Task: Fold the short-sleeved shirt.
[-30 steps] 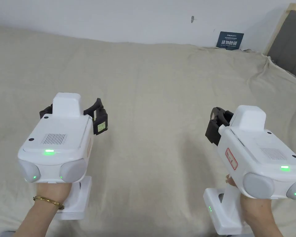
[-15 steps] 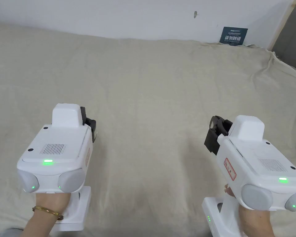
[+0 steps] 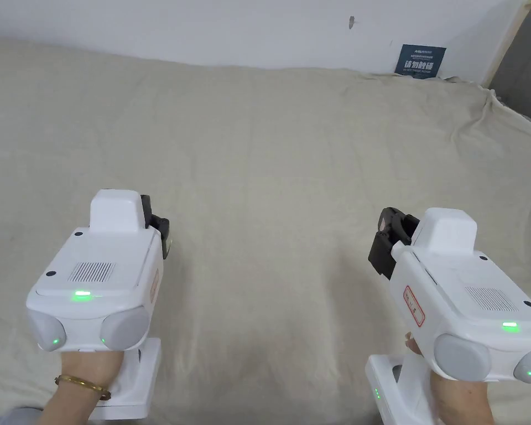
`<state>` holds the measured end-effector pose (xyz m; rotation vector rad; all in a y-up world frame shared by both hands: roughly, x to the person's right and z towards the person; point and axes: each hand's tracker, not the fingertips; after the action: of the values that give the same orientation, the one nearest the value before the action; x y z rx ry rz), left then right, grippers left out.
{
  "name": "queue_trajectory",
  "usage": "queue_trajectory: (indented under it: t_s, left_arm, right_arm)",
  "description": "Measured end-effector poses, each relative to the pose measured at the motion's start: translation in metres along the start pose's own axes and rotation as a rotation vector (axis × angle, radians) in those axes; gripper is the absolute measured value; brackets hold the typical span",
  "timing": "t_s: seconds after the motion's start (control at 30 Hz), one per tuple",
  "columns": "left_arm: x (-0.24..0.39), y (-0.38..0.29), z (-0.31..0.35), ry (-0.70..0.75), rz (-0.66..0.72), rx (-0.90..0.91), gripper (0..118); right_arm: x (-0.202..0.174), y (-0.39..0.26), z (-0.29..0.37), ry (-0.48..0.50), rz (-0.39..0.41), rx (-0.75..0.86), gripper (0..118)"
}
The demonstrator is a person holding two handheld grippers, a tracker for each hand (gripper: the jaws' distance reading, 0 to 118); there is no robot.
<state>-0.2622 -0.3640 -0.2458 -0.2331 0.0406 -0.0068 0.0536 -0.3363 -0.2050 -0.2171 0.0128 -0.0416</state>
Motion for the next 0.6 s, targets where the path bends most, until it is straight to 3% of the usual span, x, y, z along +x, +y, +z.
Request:
queue_trajectory:
  t_s: [0.6]
  left_arm:
    - [0.0006,0.0019,-0.0001,-0.006,-0.002,0.005,0]
  right_arm:
    - [-0.0037,0.0012,0.0026,0.009,0.006,0.009,0]
